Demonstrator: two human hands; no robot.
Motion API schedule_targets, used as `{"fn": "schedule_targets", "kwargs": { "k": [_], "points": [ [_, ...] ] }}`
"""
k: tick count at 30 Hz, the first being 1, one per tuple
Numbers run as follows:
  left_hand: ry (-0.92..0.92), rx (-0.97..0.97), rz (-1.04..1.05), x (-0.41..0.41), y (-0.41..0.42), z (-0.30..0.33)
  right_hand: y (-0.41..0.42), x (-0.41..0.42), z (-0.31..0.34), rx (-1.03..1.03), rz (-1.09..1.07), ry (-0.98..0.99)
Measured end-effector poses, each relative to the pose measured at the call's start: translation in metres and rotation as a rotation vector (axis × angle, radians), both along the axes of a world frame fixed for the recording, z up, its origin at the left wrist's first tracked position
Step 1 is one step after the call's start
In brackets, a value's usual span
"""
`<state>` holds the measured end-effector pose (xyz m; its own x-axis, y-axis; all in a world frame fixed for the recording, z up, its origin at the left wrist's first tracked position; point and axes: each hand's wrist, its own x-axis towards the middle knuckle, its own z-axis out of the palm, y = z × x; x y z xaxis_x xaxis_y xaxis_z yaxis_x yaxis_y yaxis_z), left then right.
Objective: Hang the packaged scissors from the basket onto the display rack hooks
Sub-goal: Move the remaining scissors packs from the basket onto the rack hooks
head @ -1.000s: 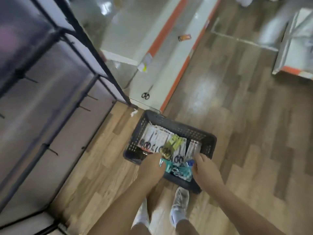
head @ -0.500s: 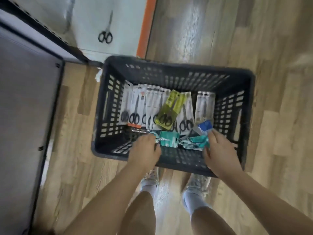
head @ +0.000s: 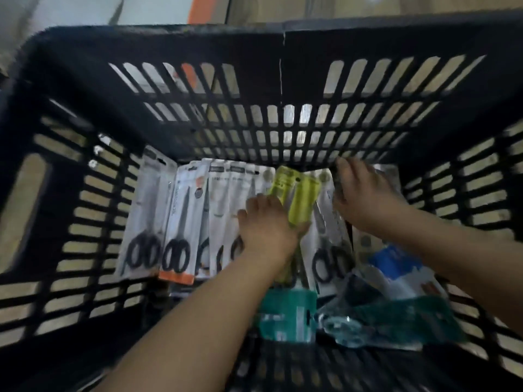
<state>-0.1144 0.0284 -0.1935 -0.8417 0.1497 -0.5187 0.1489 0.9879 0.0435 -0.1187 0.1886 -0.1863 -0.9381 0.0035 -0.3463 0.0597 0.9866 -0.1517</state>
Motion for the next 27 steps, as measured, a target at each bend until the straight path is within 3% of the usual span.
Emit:
{"fn": "schedule_targets", "kwargs": {
  "k": [5,8,14,21,27],
  "points": [
    [-0.036,0.023,0.096,0.003,0.016,-0.018,0.005,-0.015,-0.010,0.063,0.040,-0.035],
    [-0.152,0.076,0.246,0.000,0.016,-0.013,-0.003,-0.011,0.002,0.059,0.001,-0.135],
    [-0.252,0.366,0.515,-0.020,0.004,-0.013,-0.009,-0.004,0.021,0.108,0.080,-0.144],
    [-0.192,0.564,0.535,-0.035,-0.016,0.014,0.003,-0.004,0.027,0.136,0.036,-0.189],
    [-0.172,0.595,0.498,-0.041,-0.052,0.035,0.003,-0.011,0.023,0.087,0.013,-0.214]
  ]
}}
